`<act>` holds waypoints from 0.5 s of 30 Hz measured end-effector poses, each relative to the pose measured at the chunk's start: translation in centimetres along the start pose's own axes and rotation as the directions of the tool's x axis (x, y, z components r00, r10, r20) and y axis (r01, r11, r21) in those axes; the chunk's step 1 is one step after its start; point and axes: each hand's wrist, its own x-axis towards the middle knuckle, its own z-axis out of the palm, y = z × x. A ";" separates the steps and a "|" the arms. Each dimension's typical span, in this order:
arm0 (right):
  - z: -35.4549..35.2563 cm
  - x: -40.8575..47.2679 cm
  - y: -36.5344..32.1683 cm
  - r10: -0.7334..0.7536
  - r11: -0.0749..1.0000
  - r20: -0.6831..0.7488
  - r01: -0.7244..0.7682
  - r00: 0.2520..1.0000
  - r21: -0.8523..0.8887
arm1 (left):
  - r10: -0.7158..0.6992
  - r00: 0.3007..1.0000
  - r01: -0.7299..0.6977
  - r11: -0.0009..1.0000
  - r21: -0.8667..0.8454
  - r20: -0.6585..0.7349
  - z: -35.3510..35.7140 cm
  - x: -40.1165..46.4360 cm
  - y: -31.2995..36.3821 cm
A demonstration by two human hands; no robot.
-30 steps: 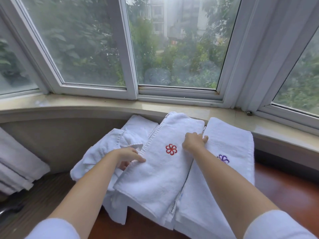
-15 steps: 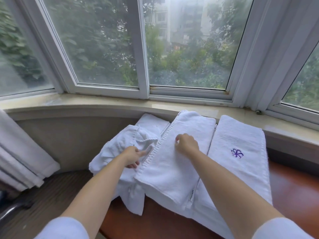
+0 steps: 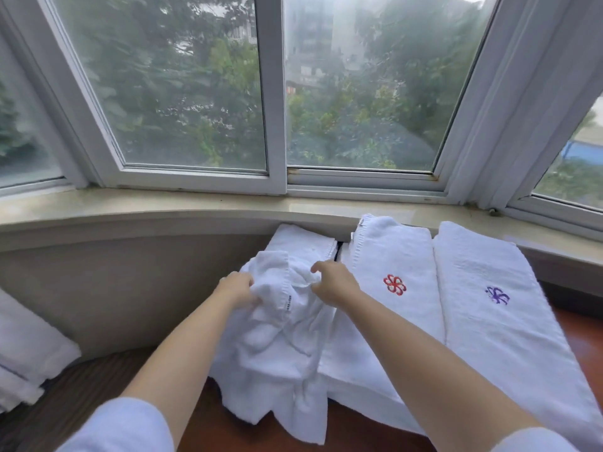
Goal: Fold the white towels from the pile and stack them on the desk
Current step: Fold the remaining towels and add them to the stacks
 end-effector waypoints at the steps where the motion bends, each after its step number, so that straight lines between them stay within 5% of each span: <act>1: 0.4 0.2 -0.6 -0.003 1.000 0.021 0.003 1.000 0.000 | 0.067 0.997 -0.064 0.990 -0.123 0.027 -0.8 0.5 -0.2; 5: 1.5 0.5 -2.7 -0.009 1.000 0.050 0.009 0.999 0.002 | 0.157 0.987 -0.084 0.701 -0.708 0.038 -3.9 0.7 0.3; 11: 1.2 1.1 -4.6 0.077 0.939 0.057 -0.092 0.995 0.332 | 0.187 0.982 -0.025 0.104 -0.994 -0.005 -5.9 0.7 2.4; 13: 0.9 1.2 -5.3 0.116 0.900 -0.023 -0.095 0.993 0.426 | 0.175 0.984 -0.051 0.080 -0.996 -0.036 -6.0 0.7 2.2; 15: 0.4 0.9 -5.7 0.141 0.823 -0.097 -0.062 0.985 0.565 | 0.145 0.989 -0.057 0.156 -0.986 -0.035 -5.8 0.5 1.7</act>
